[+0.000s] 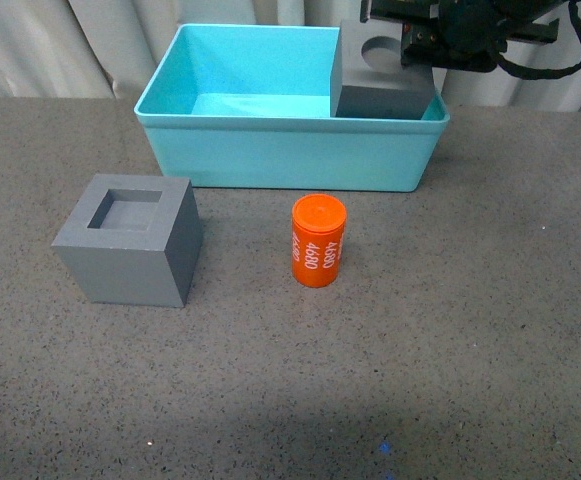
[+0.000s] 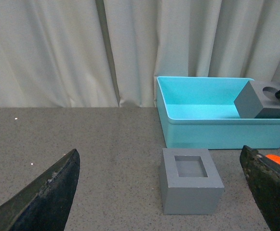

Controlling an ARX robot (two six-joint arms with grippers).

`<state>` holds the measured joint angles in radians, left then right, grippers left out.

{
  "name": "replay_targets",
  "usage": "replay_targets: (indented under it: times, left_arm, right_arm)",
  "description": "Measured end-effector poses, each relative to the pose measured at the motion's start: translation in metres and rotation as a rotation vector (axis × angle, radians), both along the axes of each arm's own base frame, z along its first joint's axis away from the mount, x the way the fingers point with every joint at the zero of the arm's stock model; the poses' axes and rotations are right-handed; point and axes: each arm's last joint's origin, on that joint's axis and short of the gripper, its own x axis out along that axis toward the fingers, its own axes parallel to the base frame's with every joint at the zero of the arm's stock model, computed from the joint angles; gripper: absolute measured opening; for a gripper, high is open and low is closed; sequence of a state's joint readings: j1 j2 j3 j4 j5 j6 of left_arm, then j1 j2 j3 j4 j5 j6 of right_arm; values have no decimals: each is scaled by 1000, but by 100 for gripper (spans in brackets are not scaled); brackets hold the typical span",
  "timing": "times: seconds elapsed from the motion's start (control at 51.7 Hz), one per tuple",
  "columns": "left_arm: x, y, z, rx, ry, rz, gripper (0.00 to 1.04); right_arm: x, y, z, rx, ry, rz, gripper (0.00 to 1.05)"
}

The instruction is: Place gray and orange parts in blue box

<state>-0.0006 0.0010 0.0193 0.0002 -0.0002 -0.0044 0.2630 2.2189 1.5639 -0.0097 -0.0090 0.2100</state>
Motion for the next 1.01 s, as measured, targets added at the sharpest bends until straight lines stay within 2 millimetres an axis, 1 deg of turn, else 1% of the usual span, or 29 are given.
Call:
replay_targets:
  times: [0.135, 0.329, 0.483, 0.522, 0.599, 0.677, 0.696, 0.754, 0.773, 0.831, 0.851, 0.928, 0.967, 1.005]
  left_arm:
    - [0, 0, 0, 0, 0, 0, 98]
    - [0, 0, 0, 0, 0, 0, 98]
    - [0, 0, 0, 0, 0, 0, 98]
    - [0, 0, 0, 0, 0, 0, 98]
    - [0, 0, 0, 0, 0, 0, 98]
    - [0, 0, 0, 0, 0, 0, 98]
    - [0, 0, 0, 0, 0, 0, 98]
    - [0, 0, 0, 0, 0, 0, 98]
    - [0, 0, 0, 0, 0, 0, 98]
    - [0, 0, 0, 0, 0, 0, 98]
    - [0, 0, 0, 0, 0, 0, 98]
    - [0, 0, 0, 0, 0, 0, 98]
    - [0, 0, 0, 0, 0, 0, 98]
    - [0, 0, 0, 0, 0, 0, 98]
  right_arm:
    - [9, 2, -14, -10, 58, 4, 18]
    - [16, 1, -18, -24, 94, -4, 19]
    - [16, -1, -15, -7, 85, -5, 40]
    - [15, -1, -14, -5, 81, -5, 44]
    - [10, -3, -7, 10, 62, 0, 57]
    - [-1, -6, 1, 29, 24, 4, 69]
    - [-7, -7, 7, 35, 1, 6, 74]
    - [-21, -11, 20, 38, -72, 8, 85]
    - [-24, -11, 23, 36, -86, 7, 87]
    - [-42, -17, 38, 17, -173, -8, 96]
    - [-45, -18, 41, 16, -185, -10, 97]
    - [-76, -27, 56, -12, -287, -17, 94]
    - [-92, -33, 58, -31, -326, -25, 95]
    - [-106, -39, 56, -45, -334, -33, 95]
